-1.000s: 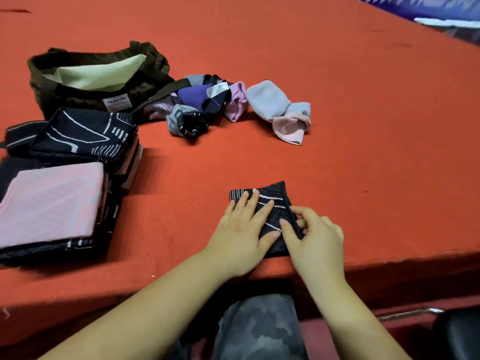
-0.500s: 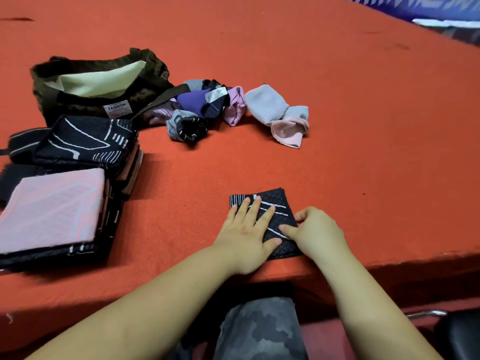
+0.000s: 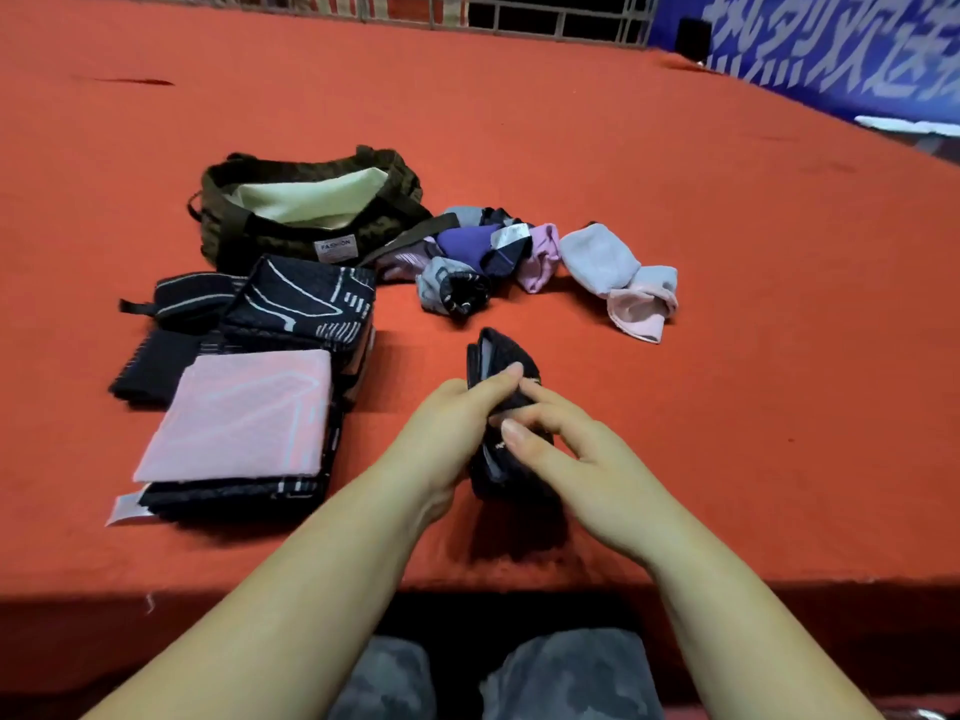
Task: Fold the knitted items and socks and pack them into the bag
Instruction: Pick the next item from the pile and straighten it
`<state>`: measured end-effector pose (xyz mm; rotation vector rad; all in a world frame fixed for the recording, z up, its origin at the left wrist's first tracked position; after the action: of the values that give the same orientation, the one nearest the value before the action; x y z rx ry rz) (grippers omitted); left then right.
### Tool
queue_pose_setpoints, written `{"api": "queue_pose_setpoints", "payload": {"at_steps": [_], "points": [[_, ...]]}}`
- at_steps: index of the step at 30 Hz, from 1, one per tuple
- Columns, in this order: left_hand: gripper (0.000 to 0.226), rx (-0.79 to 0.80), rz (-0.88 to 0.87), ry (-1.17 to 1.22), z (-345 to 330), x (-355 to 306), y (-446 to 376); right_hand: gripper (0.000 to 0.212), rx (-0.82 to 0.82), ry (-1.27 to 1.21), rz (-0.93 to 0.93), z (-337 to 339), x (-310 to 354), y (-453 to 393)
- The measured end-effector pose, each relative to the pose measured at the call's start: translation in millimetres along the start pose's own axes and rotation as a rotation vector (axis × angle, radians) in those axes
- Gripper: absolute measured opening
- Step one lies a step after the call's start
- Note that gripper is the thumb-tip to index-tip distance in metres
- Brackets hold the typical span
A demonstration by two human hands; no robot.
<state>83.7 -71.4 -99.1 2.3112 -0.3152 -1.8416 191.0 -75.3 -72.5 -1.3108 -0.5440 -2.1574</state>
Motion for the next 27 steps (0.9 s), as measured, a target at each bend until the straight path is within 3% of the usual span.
{"api": "queue_pose_setpoints", "payload": {"at_steps": [2,5,8,10,13,15,19,24,27], "points": [[0.020,-0.131,-0.084,0.012,27.3,-15.2,11.3,0.008,-0.079,0.021,0.103,-11.4,18.3,-10.1],[0.019,-0.195,-0.123,0.049,59.1,-34.5,28.7,0.024,-0.263,-0.231,0.130,-13.0,25.5,-30.7],[0.018,-0.194,-0.118,0.024,90.7,-51.1,47.4,0.038,-0.181,-0.557,0.037,-35.6,22.2,-56.1],[0.018,-0.225,-0.084,-0.074,117.9,-56.6,59.5,0.045,-0.126,-0.618,0.035,-55.0,29.4,-67.8],[0.019,-0.324,-0.077,-0.195,162.7,-61.5,76.3,0.055,-0.138,-0.427,0.089,-77.3,43.6,-84.1],[0.021,-0.401,-0.047,-0.404,190.5,-61.3,82.3,0.054,-0.121,-0.335,0.130,-92.5,55.2,-94.2],[0.013,-0.507,0.005,-0.658,226.0,-54.1,84.2,0.059,-0.130,0.158,0.128,-114.6,66.6,-110.9],[0.039,-0.665,-0.024,-0.899,230.9,-48.9,89.4,0.058,-0.117,0.475,0.086,-132.4,63.4,-118.0],[0.055,-0.696,-0.105,-1.163,220.5,-46.6,92.1,0.050,-0.315,0.703,0.161,-132.8,64.0,-110.7]]}}
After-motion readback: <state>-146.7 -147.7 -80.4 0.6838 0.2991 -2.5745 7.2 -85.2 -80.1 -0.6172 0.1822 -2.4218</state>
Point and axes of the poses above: each hand's wrist, its own y-axis away from the middle knuckle, its own z-axis out of the back of the hand, x = y × z, the point moved 7 cm from there along -y, towards the middle knuckle, and after that the axes turned 10 degrees about x, right-handed, at the moved point
